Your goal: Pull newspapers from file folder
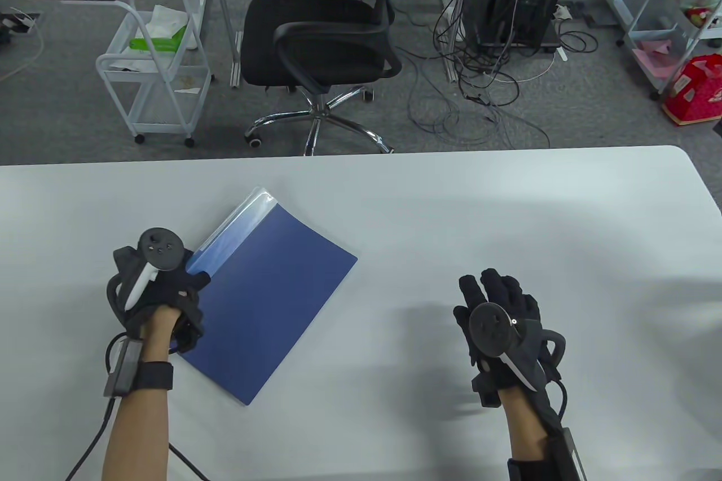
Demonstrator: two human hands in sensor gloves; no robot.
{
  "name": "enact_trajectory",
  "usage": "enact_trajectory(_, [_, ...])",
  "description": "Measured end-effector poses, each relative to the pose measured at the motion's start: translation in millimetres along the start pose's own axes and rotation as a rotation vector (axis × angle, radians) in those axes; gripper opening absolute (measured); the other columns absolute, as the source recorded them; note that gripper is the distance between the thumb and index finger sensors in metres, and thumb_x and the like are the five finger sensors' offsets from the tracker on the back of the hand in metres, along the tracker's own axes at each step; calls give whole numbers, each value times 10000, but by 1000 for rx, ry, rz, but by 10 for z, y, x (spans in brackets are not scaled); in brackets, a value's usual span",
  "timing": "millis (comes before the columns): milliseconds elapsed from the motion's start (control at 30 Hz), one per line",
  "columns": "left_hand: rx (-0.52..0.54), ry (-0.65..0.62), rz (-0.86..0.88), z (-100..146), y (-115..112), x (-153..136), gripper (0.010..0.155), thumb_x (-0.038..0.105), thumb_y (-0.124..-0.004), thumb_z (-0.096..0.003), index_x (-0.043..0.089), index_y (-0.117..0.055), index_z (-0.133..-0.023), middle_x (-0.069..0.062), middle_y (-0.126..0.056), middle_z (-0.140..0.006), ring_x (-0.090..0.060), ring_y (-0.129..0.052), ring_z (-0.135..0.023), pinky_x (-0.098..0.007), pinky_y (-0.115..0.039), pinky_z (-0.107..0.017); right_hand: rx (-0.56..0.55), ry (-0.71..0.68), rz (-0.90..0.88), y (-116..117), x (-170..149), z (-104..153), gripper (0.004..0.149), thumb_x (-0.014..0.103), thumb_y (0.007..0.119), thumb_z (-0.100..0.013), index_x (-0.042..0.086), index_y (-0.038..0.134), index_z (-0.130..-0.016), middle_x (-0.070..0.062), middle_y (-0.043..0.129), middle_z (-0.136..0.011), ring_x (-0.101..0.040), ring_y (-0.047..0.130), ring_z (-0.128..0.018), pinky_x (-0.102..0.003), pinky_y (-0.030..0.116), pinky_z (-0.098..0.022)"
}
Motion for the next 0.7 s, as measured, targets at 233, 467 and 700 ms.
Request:
enact_trajectory(233, [-90,-74,377,358,396,68,495,343,-903,-440,198,-872,-913,-49,-1110,-707,-239,-1168,-387,-435,-951,-287,-12,7,-22,-35,-26,-4,573,520,711,-385,392,685,-943,-26,668,-1090,-375,690,-1021,-639,593,-686])
enact_trajectory(467, [-106,-88,759,793,409,158,566,311,-854,-485,154,-779,-1023,-94,-1072,-768,-268,-1154,-432,-441,-940,-309,-15,23,-40,-42,-77,-14,573,521,711,-385,391,684,-942,-30,671,-1087,-378,697,-1015,-638,600,-681])
enact_trajectory(700, [-181,-59,912,1204,-103,377,561,287,-826,-491,128,-748,-1023,-120,-1037,-813,-291,-1155,-477,-446,-948,-335,-15,33,-60,-36,-98,-24,580,522,710,-387,387,678,-949,-33,669,-1089,-379,698,-1016,-638,600,-682])
Point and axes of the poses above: the tracker on the back of each hand, its own x axis roughly to the thumb side, its own z axis roughly from the fingertips to the wrist, y = z × x, the point moved 3 cm from there along -z, roughly from the wrist to the fingertips
